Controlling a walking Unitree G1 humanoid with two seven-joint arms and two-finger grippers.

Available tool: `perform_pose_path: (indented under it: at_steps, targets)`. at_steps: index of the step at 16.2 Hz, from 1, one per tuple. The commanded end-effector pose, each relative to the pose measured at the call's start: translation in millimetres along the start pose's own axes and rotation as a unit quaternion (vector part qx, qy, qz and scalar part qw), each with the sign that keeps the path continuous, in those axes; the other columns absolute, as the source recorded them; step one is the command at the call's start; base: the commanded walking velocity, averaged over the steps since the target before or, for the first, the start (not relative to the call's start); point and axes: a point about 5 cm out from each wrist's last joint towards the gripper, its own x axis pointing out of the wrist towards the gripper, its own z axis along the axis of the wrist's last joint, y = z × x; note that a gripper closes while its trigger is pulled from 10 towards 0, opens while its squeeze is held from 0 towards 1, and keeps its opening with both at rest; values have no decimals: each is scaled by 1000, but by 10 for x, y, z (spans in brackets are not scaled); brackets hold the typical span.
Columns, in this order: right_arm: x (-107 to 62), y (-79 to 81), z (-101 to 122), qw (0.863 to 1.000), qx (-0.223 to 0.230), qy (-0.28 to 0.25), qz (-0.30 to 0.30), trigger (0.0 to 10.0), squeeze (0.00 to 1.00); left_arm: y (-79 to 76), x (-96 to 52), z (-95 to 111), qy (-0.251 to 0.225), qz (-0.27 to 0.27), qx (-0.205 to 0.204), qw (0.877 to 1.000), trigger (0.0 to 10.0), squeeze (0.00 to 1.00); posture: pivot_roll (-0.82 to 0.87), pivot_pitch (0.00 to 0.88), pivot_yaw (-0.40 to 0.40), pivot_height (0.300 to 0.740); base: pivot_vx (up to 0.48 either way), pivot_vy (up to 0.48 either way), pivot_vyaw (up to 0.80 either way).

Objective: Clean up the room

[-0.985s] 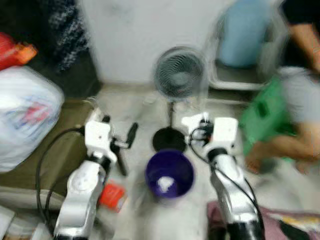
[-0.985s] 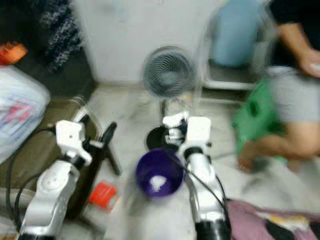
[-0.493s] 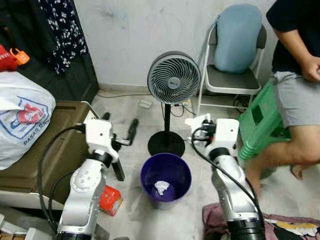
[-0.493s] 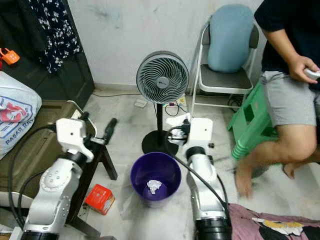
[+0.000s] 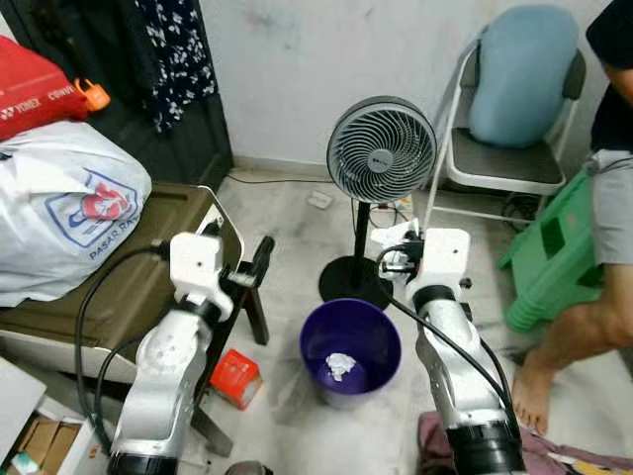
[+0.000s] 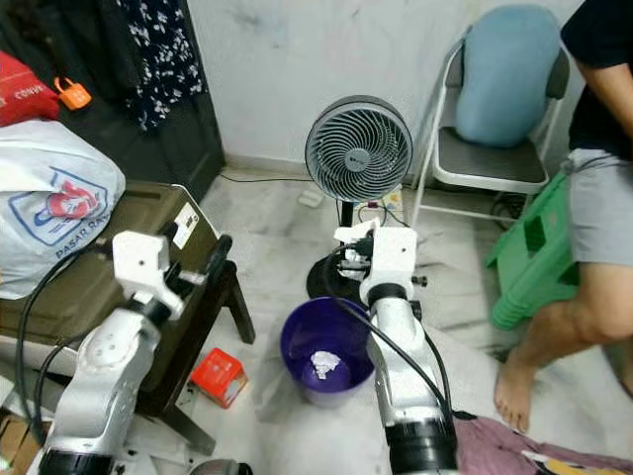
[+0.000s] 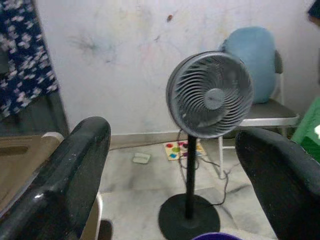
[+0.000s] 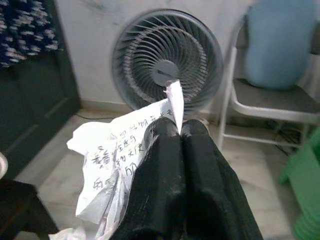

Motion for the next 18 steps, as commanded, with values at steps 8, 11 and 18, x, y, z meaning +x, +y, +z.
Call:
perform_pose_path:
  at_steps: [8,11,18]
  targets:
    - [65,15,-109,999,7,34,-31,10000,0,108,-165,-64,15,-4,37,999,10000,0,65,60,22,740,0,0,0]
    - [90,111,-221,998,-13,53,-12,10000,0,174,-427,-117,33,-24,57,998,10000,0,125,103,11,740,0,0,0]
    - [208,60,-309,997,-29,62,-41,10000,0,461,-1082,-66,112,-2,102,989,10000,0,228,193,83,740,0,0,0]
